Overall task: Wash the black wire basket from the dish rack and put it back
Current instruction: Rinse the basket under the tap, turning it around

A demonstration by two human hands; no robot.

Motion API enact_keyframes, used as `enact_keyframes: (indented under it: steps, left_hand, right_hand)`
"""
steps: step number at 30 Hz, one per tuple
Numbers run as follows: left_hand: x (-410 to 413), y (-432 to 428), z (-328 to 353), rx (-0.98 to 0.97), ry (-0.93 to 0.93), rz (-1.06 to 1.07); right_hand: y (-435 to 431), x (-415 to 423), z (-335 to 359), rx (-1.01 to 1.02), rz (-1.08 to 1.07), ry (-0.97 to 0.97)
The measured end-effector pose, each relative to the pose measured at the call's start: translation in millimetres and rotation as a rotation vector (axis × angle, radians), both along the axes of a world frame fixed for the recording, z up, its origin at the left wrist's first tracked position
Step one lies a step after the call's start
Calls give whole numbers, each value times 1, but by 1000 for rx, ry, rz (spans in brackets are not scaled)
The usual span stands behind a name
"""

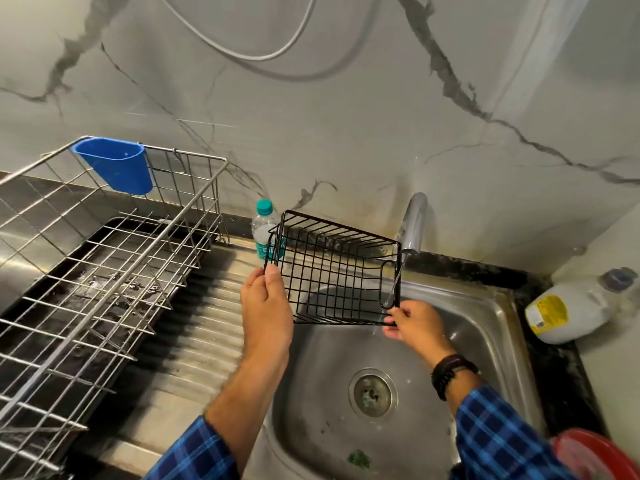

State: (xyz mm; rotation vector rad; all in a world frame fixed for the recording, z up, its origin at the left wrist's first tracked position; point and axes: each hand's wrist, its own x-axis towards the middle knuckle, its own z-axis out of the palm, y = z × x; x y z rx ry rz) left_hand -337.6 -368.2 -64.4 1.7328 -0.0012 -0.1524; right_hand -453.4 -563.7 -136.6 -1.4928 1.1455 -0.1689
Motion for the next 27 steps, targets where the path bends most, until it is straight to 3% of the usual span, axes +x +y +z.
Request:
enact_keyframes:
  steps: [3,9,13,16,20,27]
  left_hand:
    - [2,3,1,-7,3,3]
    - [-7,11,8,-5,-14,-3]
    - [-32,17,20,40,-43,-87]
    - [-37,20,19,49,-45,-120]
    - [-38,22,21,63,-29,-125]
    - [-41,26,20,82,-53,-44]
  right_hand:
    - [2,1,2,97,-6,-37]
    - [2,8,2,-132,6,-182]
    - [1,13,6,-14,-101,-363]
    - [-4,12,11,-41,-164,-428]
    - [-13,8,17,-91,-158,-408]
    - [-8,2,3,-5,42,-314]
